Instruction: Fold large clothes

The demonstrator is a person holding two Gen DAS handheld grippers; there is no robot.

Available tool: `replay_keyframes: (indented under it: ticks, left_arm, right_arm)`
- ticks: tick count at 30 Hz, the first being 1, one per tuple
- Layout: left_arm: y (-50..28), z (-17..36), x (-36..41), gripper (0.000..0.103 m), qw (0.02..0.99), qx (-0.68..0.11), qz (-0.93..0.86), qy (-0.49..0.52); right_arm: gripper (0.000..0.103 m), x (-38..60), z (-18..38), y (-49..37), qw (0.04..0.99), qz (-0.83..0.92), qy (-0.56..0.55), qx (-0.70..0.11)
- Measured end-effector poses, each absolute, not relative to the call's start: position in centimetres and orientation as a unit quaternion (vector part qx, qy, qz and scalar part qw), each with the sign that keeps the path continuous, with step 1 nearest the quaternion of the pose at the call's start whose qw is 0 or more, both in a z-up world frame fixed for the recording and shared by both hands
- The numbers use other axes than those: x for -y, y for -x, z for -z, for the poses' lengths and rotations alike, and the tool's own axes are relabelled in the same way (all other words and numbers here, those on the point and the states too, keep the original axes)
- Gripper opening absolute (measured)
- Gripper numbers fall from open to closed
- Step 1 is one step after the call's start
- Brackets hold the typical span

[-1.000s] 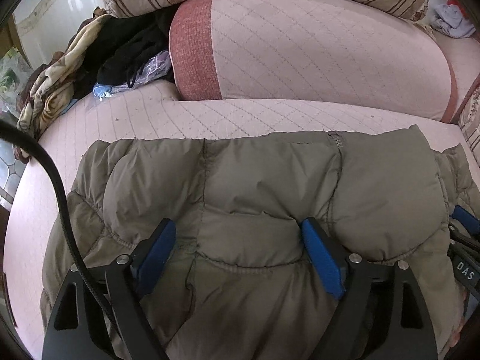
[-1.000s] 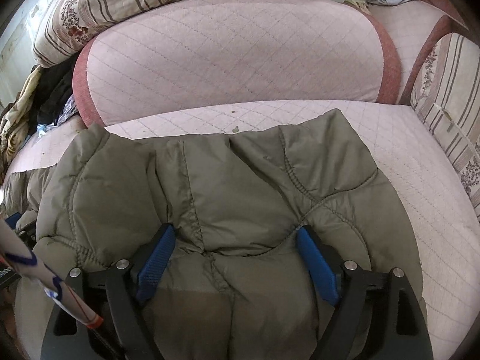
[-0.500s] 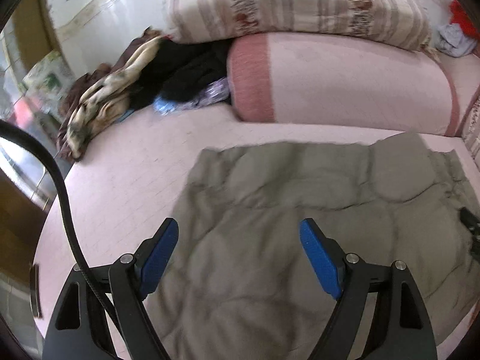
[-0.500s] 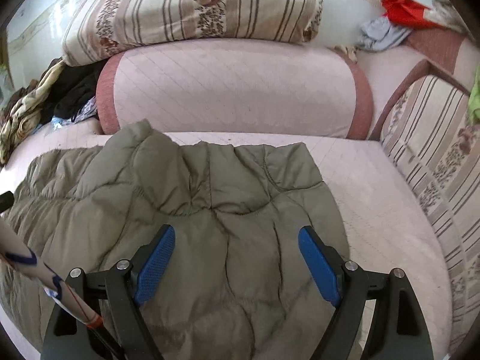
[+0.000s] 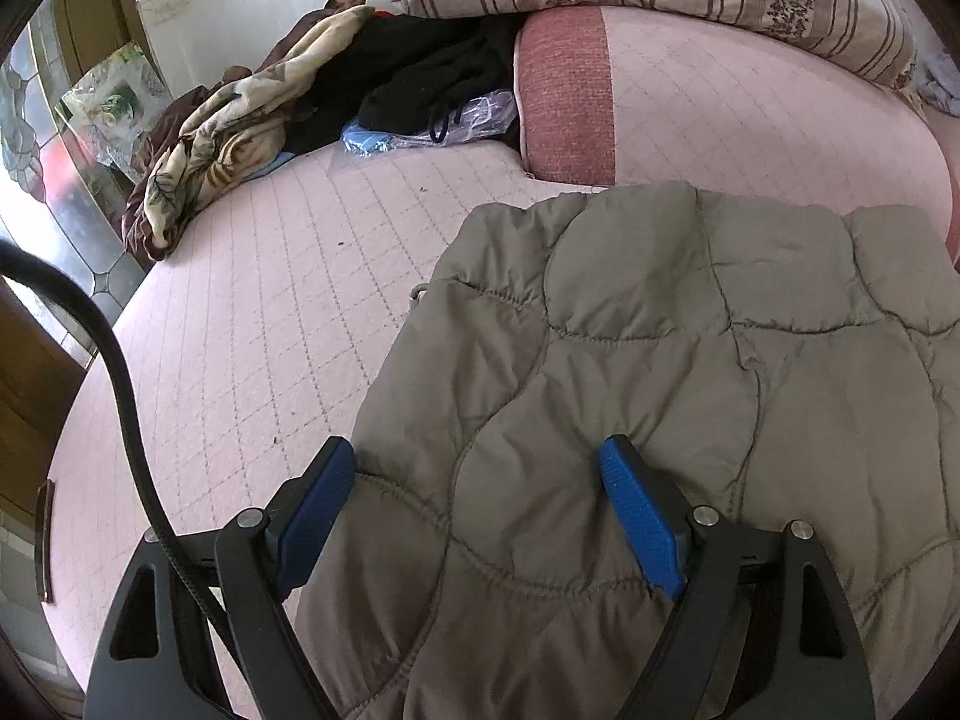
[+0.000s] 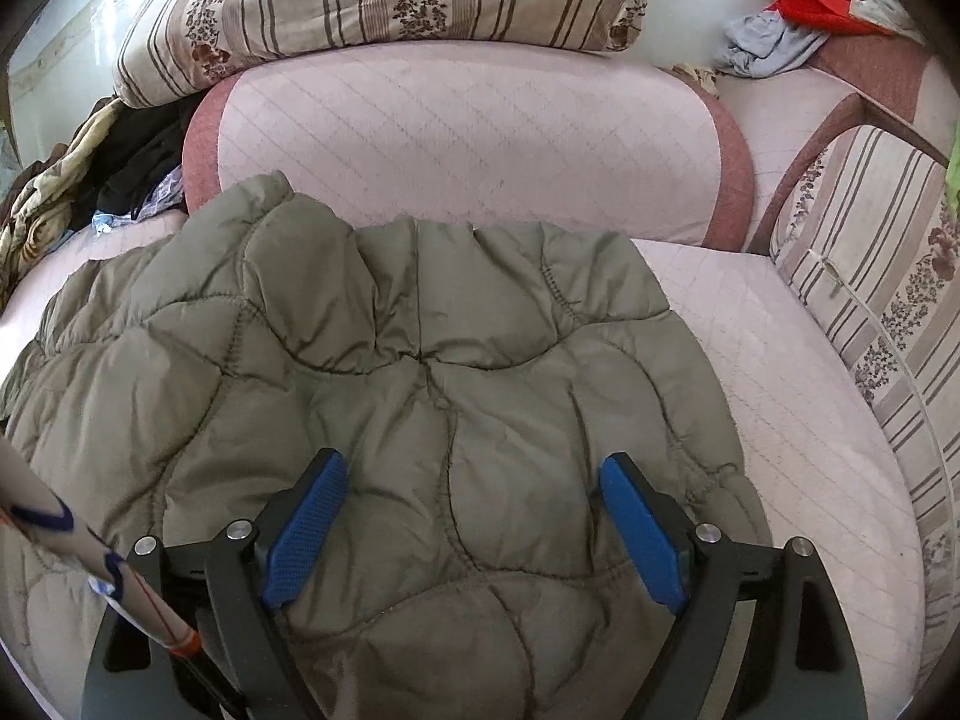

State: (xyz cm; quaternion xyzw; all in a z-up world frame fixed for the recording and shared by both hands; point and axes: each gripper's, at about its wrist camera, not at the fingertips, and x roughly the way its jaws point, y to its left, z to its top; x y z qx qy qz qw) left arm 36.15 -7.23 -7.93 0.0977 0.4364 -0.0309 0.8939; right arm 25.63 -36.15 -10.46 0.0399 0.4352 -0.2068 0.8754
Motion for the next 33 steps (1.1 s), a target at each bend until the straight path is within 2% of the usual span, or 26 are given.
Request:
replay_keyframes:
  ticks: [19,33]
  left_arm:
    - [-37.1,8.8,7.2,0.085,0.894,-0.439,0.026,-0.087]
    - [-31.9,2.2,5.1,0.084,0.899,-0.426,0.038,-0.088]
  right_arm:
    - [0.095,36.1,11.8,-26.6,0.872,0.219,-0.025,-0.437]
    - [0.096,41.8,6.2,-20.9,0.865,0.237,-0.085,-0.434]
